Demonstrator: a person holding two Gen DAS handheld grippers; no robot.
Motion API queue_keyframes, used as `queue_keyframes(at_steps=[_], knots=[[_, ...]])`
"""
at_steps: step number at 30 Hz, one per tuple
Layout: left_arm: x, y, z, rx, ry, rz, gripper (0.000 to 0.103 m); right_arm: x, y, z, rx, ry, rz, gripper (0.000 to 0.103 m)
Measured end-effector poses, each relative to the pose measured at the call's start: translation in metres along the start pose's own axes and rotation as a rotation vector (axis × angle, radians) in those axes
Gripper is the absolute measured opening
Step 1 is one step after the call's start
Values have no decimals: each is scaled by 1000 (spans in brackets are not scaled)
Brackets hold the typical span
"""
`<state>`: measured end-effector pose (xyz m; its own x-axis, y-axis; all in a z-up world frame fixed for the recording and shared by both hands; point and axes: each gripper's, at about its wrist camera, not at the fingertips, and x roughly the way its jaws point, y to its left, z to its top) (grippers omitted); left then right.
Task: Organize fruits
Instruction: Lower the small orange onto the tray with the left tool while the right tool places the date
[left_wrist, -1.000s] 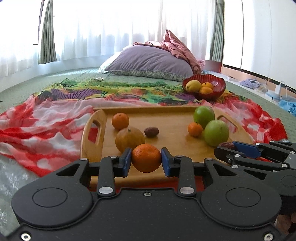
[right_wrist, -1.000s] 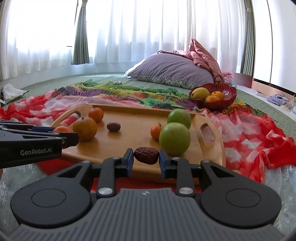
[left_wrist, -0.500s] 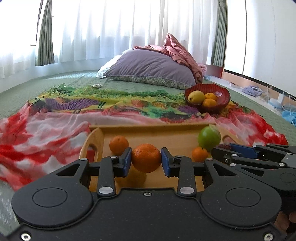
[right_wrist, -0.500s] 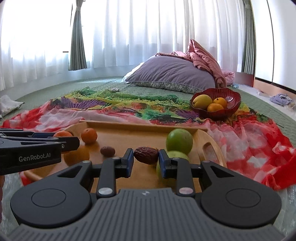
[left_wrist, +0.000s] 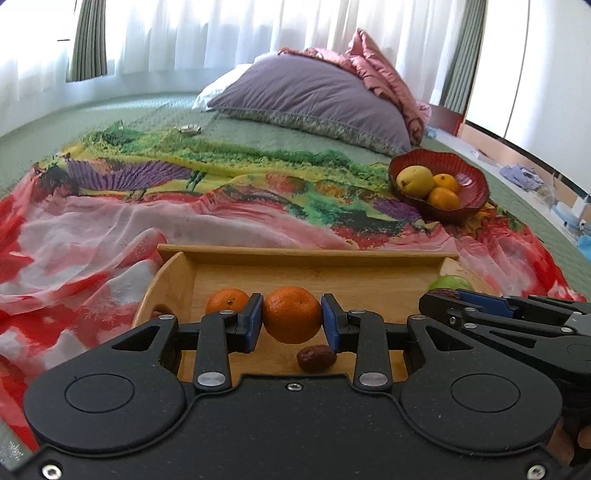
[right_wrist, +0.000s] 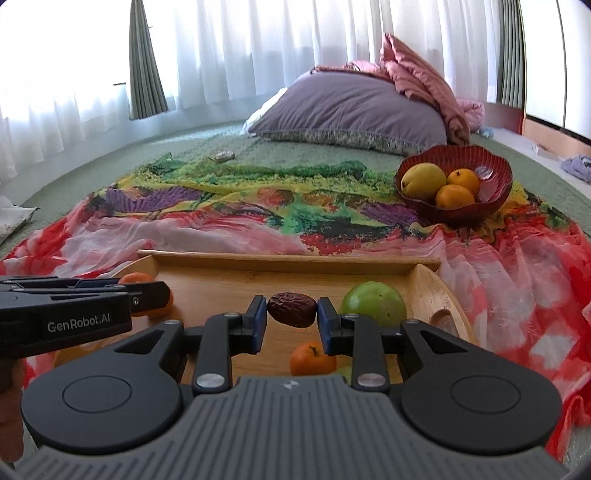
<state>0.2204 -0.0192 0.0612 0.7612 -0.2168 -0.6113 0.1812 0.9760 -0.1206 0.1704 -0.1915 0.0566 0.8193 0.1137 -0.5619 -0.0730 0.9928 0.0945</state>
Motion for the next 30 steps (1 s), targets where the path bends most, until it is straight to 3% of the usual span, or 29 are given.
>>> queue_keyframes(at_steps=[8, 14, 20, 30], knots=[[35, 2, 13, -21, 87, 5, 32, 29, -11, 14, 31, 86, -7, 34], [60, -2, 24, 19, 149, 16, 32, 46, -12, 22, 23, 142, -10, 34], [72, -5, 29, 0, 169, -27, 32, 60, -8, 26, 9, 181, 2, 34], [91, -6, 25, 22, 208, -10, 32, 73, 2, 18, -93, 234, -10, 34]])
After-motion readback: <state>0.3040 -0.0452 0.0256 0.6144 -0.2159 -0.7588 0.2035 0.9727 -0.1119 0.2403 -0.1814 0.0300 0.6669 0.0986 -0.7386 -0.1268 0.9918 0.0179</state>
